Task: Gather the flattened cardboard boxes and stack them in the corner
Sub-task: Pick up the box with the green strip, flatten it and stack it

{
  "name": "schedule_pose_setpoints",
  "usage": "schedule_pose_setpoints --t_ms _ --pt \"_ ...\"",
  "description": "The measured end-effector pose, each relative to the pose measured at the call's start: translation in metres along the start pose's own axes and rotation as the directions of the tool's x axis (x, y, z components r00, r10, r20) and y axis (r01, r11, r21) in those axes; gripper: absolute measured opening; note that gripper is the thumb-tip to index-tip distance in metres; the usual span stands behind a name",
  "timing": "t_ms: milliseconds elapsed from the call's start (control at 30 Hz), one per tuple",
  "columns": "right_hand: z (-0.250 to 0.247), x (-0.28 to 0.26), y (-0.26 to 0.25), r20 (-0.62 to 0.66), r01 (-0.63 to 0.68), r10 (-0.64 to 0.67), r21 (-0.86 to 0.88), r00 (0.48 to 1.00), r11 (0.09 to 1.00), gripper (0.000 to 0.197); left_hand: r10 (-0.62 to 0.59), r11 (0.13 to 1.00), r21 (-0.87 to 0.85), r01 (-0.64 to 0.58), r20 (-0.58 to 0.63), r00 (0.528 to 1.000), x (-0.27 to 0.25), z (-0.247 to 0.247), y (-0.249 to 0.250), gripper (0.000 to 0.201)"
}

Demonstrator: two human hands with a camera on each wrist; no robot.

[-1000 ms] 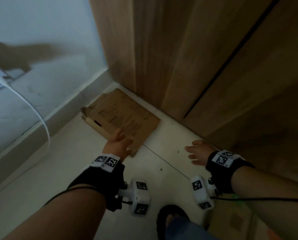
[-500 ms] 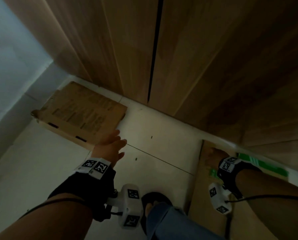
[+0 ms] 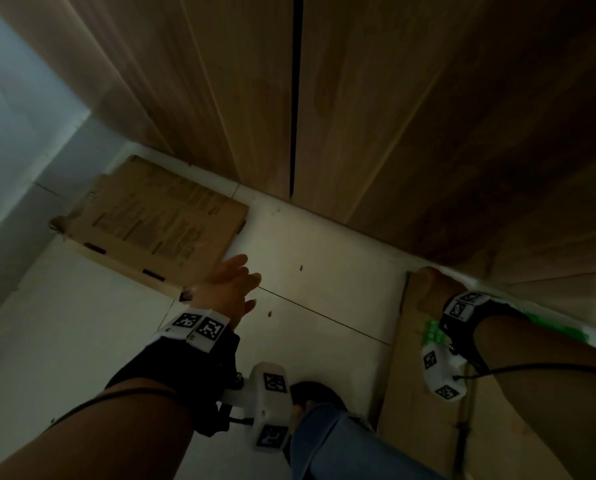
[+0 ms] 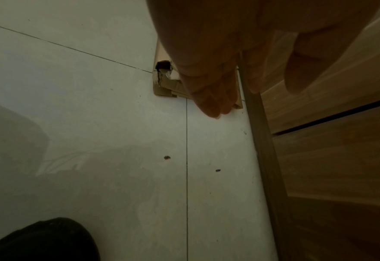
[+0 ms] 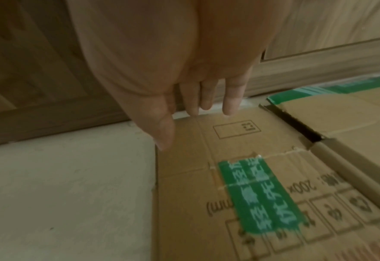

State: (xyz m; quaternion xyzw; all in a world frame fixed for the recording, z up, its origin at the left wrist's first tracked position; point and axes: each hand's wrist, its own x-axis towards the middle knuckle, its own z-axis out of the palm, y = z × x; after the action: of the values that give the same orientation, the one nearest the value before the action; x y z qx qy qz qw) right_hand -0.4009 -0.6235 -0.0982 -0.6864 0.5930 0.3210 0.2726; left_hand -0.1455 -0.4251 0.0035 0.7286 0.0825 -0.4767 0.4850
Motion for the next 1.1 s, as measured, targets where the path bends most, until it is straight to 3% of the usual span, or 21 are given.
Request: schedule_pose_setpoints --t_ms 33,100,133,200,267,400,533,766,900,1100 --pt "-0.001 0.002 0.001 0.007 0.029 -0.029 0.013 1.000 1.000 0.021 -0.001 1.000 0.003 0.001 -0.003 1.000 0.000 0.001 0.000 0.037" --pt "-0.005 0.005 0.001 -0.019 0.010 -0.009 0.023 1.000 1.000 0.031 -0.003 1.000 0.011 0.003 -0.003 1.000 0.001 0.002 0.001 0.034" --pt "-0.008 0.000 -0.004 -0.008 -0.007 0.007 -0.019 1.000 1.000 0.019 -0.002 1.000 0.018 0.002 -0.001 1.000 0.002 0.002 0.001 0.034" --pt "-0.006 0.004 -0.002 -0.020 -0.026 0.024 -0.108 1.000 0.994 0.054 -0.002 1.000 0.028 0.002 -0.001 1.000 0.004 0.003 0.001 0.037" --pt "-0.006 -0.001 -0.006 -0.002 -0.008 0.008 -0.154 1.000 0.988 0.065 -0.002 0.999 0.035 0.002 -0.005 1.000 0.004 0.001 0.002 0.038" --pt "-0.004 -0.010 -0.011 0.120 0.080 -0.050 -0.259 0.991 0.963 0.042 0.005 0.999 0.044 -0.005 -0.008 1.000 0.005 -0.001 0.002 0.039" --pt "-0.007 -0.020 -0.016 0.232 0.167 -0.093 -0.325 0.968 0.931 0.041 0.013 0.999 0.045 -0.012 -0.013 1.000 0.003 -0.006 0.003 0.040" --pt "-0.036 -0.035 -0.026 0.030 0.188 -0.187 -0.269 0.982 0.945 0.028 0.041 0.999 0.029 -0.040 -0.027 0.999 -0.011 -0.015 0.016 0.036" --pt "-0.054 -0.052 -0.037 -0.002 0.206 -0.211 -0.205 0.977 0.957 0.040 0.059 0.998 0.011 -0.058 -0.021 0.998 -0.027 -0.021 0.027 0.026" --pt "-0.074 -0.103 -0.021 -0.182 0.171 -0.196 -0.141 0.964 0.975 0.031 0.149 0.989 -0.005 -0.149 0.010 0.989 -0.062 -0.039 0.048 0.028"
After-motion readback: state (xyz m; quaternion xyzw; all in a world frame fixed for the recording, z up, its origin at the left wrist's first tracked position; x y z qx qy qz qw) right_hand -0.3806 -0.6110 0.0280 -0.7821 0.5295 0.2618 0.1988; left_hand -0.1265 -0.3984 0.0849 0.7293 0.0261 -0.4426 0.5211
